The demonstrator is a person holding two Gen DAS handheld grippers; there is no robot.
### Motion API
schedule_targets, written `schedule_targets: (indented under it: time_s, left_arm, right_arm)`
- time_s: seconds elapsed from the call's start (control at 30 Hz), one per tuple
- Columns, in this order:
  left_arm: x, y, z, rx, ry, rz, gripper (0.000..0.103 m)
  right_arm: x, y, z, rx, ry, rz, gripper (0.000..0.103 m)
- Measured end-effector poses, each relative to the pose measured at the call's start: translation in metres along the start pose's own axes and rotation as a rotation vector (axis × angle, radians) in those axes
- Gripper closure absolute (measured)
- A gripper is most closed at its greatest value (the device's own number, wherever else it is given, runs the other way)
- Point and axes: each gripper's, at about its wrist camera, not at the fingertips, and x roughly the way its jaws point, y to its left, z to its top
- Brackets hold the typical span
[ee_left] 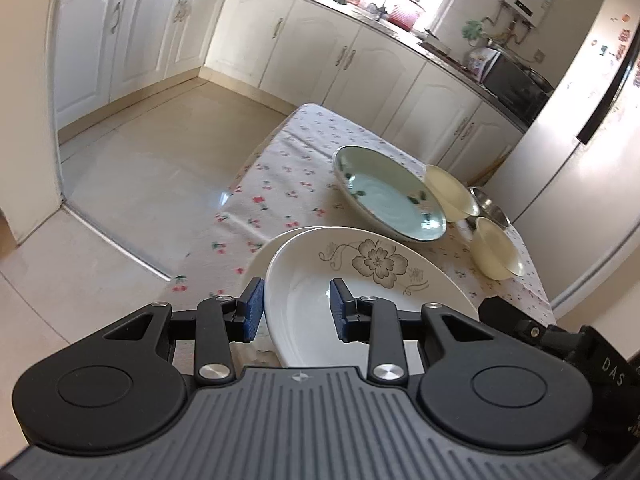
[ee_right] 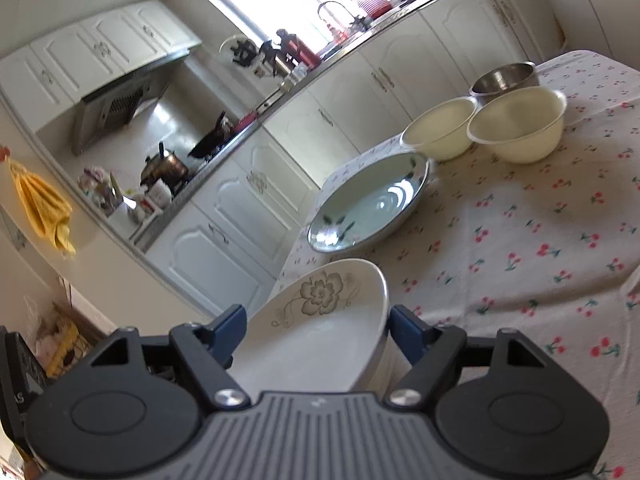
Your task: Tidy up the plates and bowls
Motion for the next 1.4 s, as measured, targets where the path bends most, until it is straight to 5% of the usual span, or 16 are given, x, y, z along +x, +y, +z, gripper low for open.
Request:
schedule_targets:
  time_s: [0.43,0.67,0.8,1.4]
  left_arm:
    - [-0.003,0.008,0.001,-0.018,0.01,-0.026,0.067]
    - [-0.007,0.018,0.0,-0.04,-0.005,-0.054,0.063]
    - [-0.02,0.011,-0.001,0.036,-0.089,-0.009,0.042]
    - [-0.013,-0.018,0.024,0.09,-0.115,-0.028,0.004]
  right_arm:
    - [0.009,0.005,-0.008,-0.071,0.04,-0.043,0.023]
    - [0.004,0.006,-0.006,-0.072,0.066,-0.013,0.005]
    - [-0.005,0.002,-0.001,-0.063,0.045,-0.013,0.001]
    - [-0.032,-0.052,0.039,0.094,-0.087,-0.083,0.001]
